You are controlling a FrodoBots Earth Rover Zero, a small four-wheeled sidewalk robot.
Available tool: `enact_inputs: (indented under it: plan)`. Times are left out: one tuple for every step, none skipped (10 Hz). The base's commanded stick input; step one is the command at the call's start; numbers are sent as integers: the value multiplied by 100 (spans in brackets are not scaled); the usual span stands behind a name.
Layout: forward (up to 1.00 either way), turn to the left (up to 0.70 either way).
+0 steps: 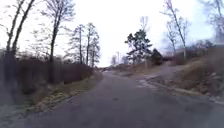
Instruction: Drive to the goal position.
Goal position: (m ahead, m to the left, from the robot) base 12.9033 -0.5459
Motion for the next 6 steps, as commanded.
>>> enact_inputs:
  plan:
    - [50,1]
    - [50,1]
    - [50,1]
    - [50,1]
    - [50,1]
    - [50,1]
